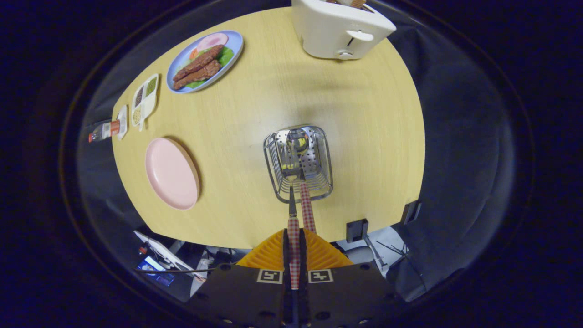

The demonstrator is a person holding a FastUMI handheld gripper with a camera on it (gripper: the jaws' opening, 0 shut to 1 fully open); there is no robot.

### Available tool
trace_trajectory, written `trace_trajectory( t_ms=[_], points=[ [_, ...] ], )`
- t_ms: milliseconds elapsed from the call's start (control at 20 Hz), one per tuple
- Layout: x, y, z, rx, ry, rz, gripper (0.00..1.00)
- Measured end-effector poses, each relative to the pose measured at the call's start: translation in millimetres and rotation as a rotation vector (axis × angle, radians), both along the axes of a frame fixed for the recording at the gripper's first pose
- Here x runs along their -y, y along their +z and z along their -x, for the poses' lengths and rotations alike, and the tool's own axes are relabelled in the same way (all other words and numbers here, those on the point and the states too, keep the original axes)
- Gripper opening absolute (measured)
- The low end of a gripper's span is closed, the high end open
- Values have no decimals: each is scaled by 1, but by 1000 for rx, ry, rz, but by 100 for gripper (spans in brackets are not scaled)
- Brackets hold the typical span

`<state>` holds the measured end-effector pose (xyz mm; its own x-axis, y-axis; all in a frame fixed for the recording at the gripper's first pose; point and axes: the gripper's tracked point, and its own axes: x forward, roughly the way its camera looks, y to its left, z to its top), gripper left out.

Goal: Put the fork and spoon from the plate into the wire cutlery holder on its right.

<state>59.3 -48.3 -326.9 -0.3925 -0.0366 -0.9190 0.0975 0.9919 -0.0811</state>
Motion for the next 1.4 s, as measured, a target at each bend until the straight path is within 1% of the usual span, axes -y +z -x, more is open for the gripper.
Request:
trace_trajectory(
  t_ms=[200, 250, 350, 500, 550, 650, 800, 900, 1050, 1200, 1300, 1400],
  points=[
    [5, -8, -4, -37, 38, 21, 6],
    [6, -9, -5, -40, 48, 27, 9],
    [5, -11, -8, -36, 56, 25, 9],
    [2, -11, -13, -2, 59, 12, 9],
    [0, -11, -15, 11, 68, 2, 12],
    [0, -7, -16, 47, 85, -7, 12],
    [-2, -1, -22, 141, 102, -1, 12],
    [-4, 2, -25, 217, 112, 9, 18],
    [-15, 13, -23, 308, 104, 1, 32],
    [-25, 17, -17, 402, 97, 14, 32],
    [-33, 25, -18, 501, 98, 28, 32],
    [-41, 38, -20, 603, 113, 37, 35]
  ],
)
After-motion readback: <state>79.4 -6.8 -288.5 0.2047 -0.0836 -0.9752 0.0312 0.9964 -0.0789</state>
